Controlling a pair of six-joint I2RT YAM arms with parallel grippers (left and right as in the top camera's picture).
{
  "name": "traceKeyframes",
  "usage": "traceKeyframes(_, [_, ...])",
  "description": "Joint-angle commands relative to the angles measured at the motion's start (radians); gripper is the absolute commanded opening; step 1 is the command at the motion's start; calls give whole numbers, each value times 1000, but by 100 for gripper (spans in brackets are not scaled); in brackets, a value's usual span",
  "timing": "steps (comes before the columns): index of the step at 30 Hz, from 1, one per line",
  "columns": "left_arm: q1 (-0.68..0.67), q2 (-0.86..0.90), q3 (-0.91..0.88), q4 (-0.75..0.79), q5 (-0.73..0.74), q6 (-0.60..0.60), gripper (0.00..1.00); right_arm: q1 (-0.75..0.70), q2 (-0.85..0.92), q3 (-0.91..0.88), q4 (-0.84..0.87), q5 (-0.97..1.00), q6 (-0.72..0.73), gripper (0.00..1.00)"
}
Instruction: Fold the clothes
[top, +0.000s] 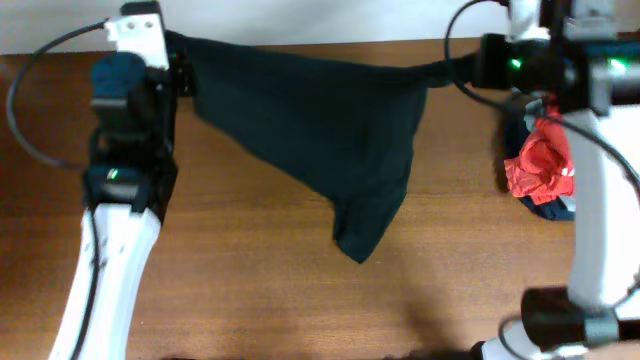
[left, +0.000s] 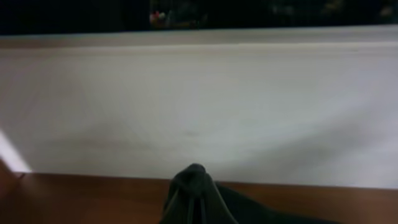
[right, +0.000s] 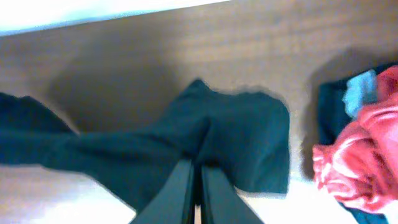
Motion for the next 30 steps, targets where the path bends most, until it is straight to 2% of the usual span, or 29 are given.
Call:
traceKeyframes(1, [5, -140, 11, -77, -8, 16, 1, -11, -101, 47, -67, 5, -38, 4])
traceKeyframes(8, [5, -377, 11, -216, -12, 31, 1, -11, -302, 92, -213, 88, -45, 5])
traceKeyframes(15, [5, -539, 11, -309, -12, 3, 1, -11, -461, 92, -296, 107, -45, 5])
traceKeyframes(23, [5, -634, 11, -470, -12, -84, 1, -11, -564, 92, -368, 117, -45, 5])
traceKeyframes(30, [5, -642, 10, -576, -40, -117, 1, -11, -564, 112, -367, 117, -45, 6])
